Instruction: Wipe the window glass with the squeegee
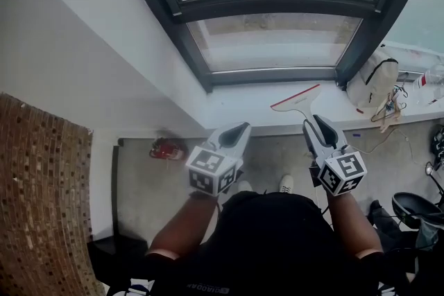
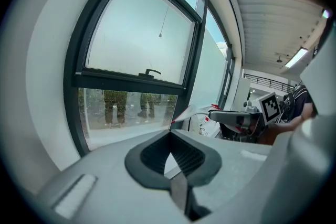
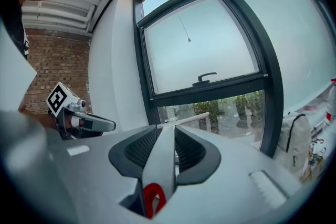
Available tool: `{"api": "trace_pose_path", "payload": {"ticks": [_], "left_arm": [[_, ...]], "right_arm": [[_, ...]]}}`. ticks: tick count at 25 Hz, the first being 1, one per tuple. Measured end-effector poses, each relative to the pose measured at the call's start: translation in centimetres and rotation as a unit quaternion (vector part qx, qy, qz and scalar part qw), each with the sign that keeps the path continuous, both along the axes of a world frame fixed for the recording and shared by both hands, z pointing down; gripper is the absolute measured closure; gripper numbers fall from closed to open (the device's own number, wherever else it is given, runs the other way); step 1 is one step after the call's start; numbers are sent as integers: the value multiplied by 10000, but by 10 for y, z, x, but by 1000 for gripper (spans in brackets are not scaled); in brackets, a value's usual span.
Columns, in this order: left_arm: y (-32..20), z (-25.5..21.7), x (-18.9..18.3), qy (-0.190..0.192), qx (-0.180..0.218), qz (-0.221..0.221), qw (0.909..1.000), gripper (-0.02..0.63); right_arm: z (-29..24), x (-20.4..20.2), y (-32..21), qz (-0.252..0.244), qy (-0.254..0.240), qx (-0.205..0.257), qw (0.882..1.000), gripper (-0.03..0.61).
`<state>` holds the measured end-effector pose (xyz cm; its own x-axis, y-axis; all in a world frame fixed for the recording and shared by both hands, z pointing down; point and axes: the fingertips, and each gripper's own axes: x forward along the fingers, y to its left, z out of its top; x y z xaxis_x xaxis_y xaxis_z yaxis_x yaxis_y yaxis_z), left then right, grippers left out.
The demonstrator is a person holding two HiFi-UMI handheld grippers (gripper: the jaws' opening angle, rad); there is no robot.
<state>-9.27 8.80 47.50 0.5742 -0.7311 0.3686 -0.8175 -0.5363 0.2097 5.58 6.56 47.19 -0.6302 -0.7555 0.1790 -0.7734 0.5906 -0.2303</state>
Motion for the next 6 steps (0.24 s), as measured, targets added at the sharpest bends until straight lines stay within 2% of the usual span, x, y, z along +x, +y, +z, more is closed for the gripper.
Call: {"api": "trace_pose_path", "payload": {"ticks": [6], "left_arm": [[1,2,-3,-4,-7,10,10000,614]], "right_arm": [[3,-1,2,12,-2,4,10000,454]]}}
